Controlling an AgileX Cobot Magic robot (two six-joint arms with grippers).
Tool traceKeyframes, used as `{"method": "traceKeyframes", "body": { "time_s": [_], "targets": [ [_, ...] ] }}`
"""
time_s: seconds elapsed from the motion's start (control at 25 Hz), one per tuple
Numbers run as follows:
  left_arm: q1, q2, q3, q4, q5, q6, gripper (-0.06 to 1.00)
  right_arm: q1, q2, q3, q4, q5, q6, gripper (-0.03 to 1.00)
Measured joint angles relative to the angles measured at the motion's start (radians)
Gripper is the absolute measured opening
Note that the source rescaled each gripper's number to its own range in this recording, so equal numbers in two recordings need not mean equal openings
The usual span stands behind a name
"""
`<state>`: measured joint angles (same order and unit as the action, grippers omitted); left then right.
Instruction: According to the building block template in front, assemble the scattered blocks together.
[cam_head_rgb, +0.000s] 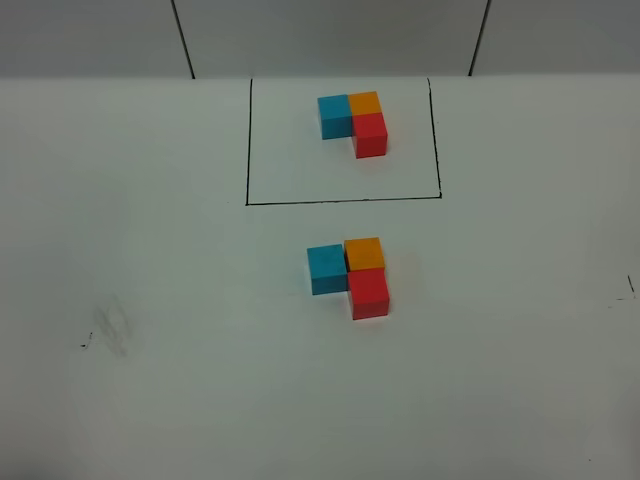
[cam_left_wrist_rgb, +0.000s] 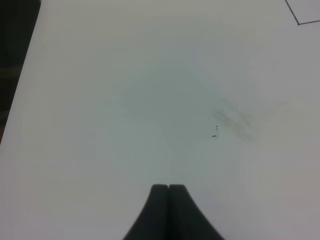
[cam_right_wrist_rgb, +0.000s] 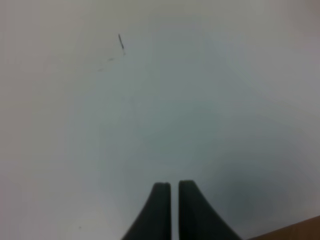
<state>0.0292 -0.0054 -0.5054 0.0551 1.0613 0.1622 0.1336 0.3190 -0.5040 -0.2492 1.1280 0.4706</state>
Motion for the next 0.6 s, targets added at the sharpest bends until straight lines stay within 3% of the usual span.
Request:
{"method": "traceKeyframes", "body": {
  "time_s": [0.6],
  "targets": [
    [0.000, 0.000, 0.000, 0.000, 0.000, 0.000, 0.00, 0.000, 0.000, 0.000, -0.008, 0.003, 0.009, 0.01]
  ]
}}
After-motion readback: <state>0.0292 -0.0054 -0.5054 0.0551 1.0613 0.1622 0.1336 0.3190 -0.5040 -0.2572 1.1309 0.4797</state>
